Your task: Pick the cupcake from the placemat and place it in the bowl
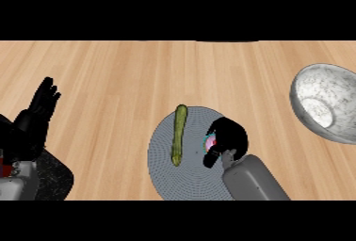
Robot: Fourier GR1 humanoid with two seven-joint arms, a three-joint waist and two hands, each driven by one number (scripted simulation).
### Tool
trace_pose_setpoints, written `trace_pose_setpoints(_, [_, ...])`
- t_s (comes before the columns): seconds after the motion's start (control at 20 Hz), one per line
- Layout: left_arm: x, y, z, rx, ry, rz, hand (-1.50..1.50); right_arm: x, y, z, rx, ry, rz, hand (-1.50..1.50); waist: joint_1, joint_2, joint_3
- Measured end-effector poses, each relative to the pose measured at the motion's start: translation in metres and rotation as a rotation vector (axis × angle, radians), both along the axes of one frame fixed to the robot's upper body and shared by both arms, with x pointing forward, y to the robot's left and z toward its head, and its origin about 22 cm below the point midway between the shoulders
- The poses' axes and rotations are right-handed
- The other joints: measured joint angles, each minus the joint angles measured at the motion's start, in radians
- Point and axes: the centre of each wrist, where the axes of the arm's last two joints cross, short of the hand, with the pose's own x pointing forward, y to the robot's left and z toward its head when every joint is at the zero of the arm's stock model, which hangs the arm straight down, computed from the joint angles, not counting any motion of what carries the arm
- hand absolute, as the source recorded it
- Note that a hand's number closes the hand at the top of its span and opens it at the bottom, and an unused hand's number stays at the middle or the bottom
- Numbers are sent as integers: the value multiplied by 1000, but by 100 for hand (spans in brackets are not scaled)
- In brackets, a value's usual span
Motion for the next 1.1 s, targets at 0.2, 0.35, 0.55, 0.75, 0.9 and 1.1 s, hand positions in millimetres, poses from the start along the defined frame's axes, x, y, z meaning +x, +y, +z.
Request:
trace_pose_setpoints(0.2, [10, 2, 6, -4, -2, 1, 0, 6, 7, -5, -11, -11, -2, 150, -1, -1, -1])
trace_pose_setpoints(0.35, [13, 0, 5, 5, -2, 0, 0, 29, 0, -3, -32, -33, -39, 150, 2, 0, 0])
trace_pose_setpoints(0.55, [14, -2, 4, -1, -6, -8, 0, 76, -33, 13, -65, -85, -109, 150, 14, 7, 1])
trace_pose_setpoints(0.75, [13, -5, 1, -2, -5, -11, 0, 103, -49, 22, -134, -157, -164, 150, 18, 8, 1])
trace_pose_setpoints(0.9, [14, -3, 6, -2, -3, -16, 0, 115, -51, 37, -186, -223, -177, 150, 14, 6, 1])
trace_pose_setpoints(1.1, [9, 1, 5, 4, 4, -2, 0, 120, -40, 71, -277, -356, -203, 150, 2, -1, 1])
